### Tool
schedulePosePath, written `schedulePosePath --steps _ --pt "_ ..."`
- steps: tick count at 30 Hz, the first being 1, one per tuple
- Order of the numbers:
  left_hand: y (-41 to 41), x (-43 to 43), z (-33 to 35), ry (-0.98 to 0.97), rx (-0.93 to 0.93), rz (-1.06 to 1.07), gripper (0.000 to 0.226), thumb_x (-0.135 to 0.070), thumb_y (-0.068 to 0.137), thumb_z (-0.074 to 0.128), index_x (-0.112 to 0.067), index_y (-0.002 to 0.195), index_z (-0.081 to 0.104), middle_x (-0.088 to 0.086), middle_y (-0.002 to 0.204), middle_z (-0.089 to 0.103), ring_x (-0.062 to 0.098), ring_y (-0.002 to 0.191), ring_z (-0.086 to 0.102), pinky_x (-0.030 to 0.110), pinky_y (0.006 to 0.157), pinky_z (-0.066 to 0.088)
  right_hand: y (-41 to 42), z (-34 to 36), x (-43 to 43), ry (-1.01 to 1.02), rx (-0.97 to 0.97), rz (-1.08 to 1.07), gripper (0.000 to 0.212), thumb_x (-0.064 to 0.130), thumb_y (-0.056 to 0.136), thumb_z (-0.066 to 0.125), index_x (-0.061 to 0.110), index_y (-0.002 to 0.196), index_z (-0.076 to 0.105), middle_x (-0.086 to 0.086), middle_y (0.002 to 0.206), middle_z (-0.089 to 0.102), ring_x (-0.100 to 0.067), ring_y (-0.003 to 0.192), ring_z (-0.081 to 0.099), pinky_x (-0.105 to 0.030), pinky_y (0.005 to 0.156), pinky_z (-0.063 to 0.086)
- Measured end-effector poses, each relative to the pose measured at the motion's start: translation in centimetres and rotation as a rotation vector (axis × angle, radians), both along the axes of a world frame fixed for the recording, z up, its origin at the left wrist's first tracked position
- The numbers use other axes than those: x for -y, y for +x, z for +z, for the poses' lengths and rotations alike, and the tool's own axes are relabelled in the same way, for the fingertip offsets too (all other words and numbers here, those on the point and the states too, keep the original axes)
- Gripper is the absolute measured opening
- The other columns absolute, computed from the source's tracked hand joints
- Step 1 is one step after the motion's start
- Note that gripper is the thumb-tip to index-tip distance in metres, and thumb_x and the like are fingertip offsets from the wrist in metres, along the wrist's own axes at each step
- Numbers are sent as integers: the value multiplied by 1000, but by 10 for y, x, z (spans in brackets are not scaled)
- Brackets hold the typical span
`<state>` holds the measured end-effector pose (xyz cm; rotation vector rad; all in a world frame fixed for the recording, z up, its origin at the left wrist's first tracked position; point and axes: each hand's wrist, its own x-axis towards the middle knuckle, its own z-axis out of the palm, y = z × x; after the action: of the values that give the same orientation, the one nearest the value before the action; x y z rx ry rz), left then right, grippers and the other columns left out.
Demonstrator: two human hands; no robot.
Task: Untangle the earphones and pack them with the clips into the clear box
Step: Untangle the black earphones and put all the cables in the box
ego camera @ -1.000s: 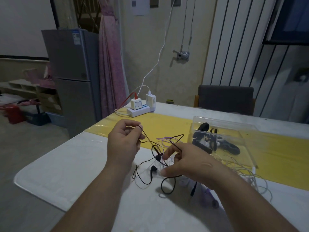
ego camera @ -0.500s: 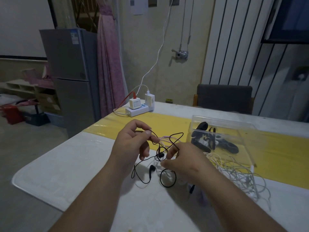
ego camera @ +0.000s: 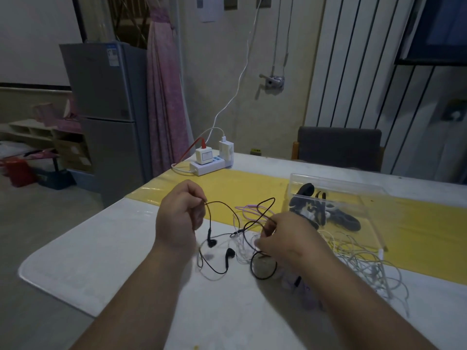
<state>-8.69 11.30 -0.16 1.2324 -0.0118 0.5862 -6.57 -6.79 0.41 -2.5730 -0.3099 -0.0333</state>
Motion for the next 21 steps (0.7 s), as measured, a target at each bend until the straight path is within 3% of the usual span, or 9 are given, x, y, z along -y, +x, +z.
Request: schedulePosePath --steps 5,9,12,15,18,21 --pt "1 -6 -4 -42 -11 172 14 -11 56 38 -11 50 51 7 46 31 18 48 22 34 50 10 1 14 14 449 205 8 33 34 92 63 18 64 55 4 53 48 -14 54 42 -31 55 31" --pt "4 -10 -7 -10 -77 331 19 -11 58 39 -15 43 50 2 45 35 19 50 29 30 48 20 4 14 13 778 381 -3 22 30 95 60 17 77 64 0 67 63 -12 62 49 -32 60 39" --pt "6 -14 -5 238 -254 498 24 -12 69 44 -20 49 55 1 60 51 29 67 47 48 64 45 1 15 13 922 450 34 18 34 95 60 23 82 64 13 61 54 -12 61 45 -45 60 46" --pt "5 -11 -2 507 -531 624 20 -21 82 51 -16 71 67 4 95 58 32 84 53 44 74 45 -1 16 12 941 472 74 16 33 96 60 29 81 64 16 60 52 -11 61 45 -45 60 46" --pt "3 -1 -6 865 -461 654 14 -26 81 56 -25 77 70 -5 98 57 27 96 48 36 81 41 2 14 11 911 458 107 17 27 95 61 26 79 66 19 62 57 -5 59 47 -30 61 37" --pt "5 8 -11 1159 -387 482 16 -40 83 59 -31 83 72 -13 96 67 19 101 51 37 89 39 5 12 11 870 416 127 17 29 94 63 29 77 67 20 66 61 -2 63 52 -31 64 41"
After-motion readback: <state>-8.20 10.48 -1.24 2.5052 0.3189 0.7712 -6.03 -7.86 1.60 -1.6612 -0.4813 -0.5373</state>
